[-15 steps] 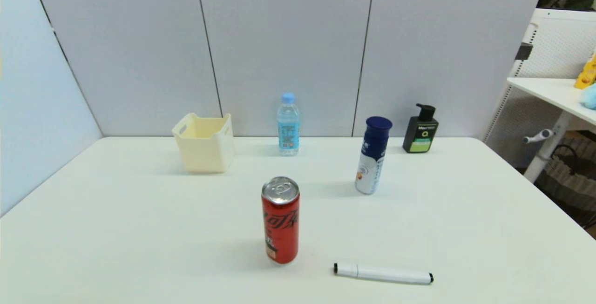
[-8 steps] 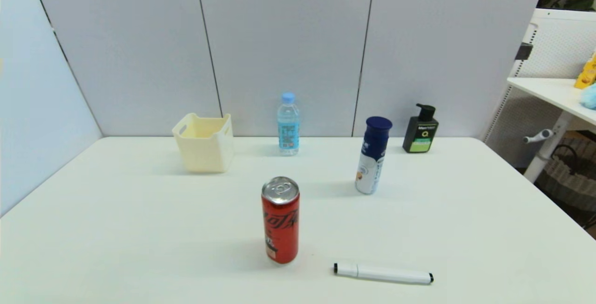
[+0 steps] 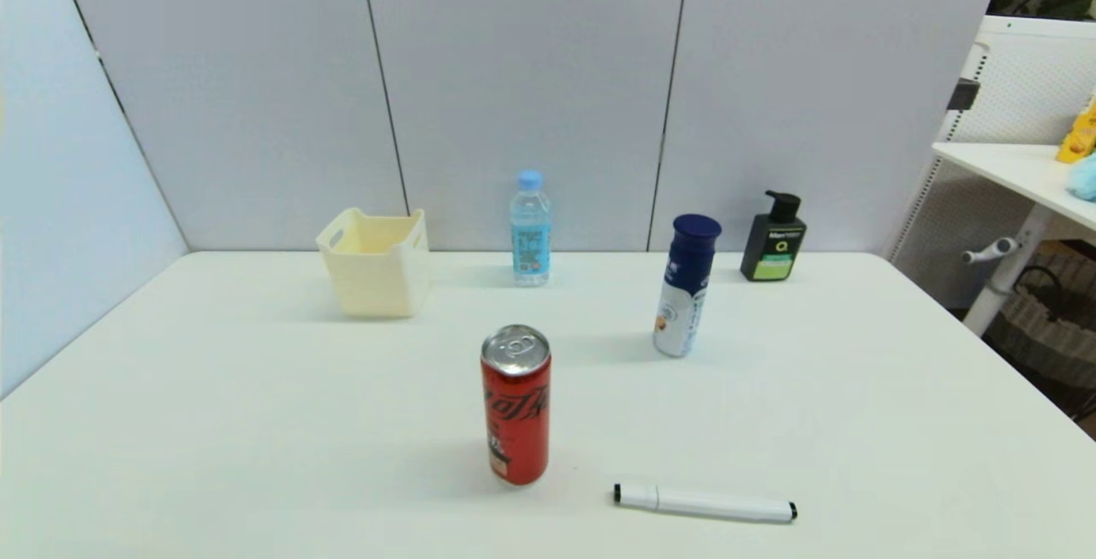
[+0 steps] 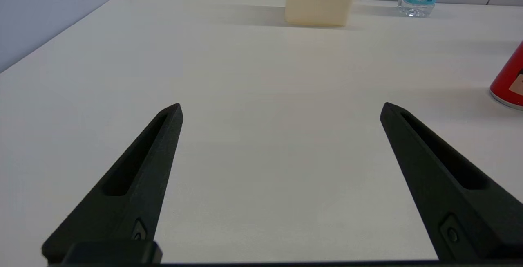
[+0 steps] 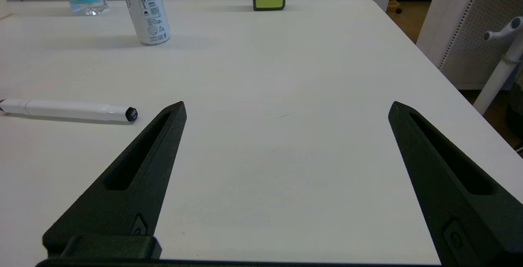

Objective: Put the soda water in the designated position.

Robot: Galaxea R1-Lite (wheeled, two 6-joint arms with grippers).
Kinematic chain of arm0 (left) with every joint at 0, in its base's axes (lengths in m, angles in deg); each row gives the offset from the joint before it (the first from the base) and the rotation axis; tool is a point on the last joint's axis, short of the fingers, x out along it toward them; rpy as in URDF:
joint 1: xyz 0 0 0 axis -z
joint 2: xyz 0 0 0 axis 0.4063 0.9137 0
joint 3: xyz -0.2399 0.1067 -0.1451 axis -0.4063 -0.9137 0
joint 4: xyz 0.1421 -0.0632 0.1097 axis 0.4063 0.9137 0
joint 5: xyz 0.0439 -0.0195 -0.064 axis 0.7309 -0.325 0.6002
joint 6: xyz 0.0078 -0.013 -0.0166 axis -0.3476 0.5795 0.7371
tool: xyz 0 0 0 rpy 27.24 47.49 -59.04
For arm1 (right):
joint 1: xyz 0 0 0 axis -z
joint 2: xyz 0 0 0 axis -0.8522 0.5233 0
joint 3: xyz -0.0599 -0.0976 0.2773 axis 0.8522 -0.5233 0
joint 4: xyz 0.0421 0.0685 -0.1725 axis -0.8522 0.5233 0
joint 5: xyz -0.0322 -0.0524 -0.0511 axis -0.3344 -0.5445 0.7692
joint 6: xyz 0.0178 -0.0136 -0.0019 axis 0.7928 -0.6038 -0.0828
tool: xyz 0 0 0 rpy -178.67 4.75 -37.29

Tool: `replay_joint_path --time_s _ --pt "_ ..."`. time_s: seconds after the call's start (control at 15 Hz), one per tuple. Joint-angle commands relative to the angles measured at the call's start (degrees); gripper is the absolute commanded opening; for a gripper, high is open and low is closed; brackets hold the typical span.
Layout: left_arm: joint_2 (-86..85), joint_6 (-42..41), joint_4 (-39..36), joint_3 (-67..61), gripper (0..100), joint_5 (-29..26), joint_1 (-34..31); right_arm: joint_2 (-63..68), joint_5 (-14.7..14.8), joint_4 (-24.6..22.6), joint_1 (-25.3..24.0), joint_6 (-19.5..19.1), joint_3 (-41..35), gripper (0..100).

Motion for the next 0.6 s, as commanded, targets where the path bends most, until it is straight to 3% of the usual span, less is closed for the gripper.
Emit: replay_joint_path --time_s 0.07,0.6 --pt "9.59 -0.22 -2.18 3.07 100 0.19 0.00 0.07 0.04 -0.02 -0.01 0.00 0.00 100" --pt "45.98 -2.33 -4.29 38.40 100 -0.16 7.03 0.07 -0.04 -0.02 -0.01 0.00 0.00 100"
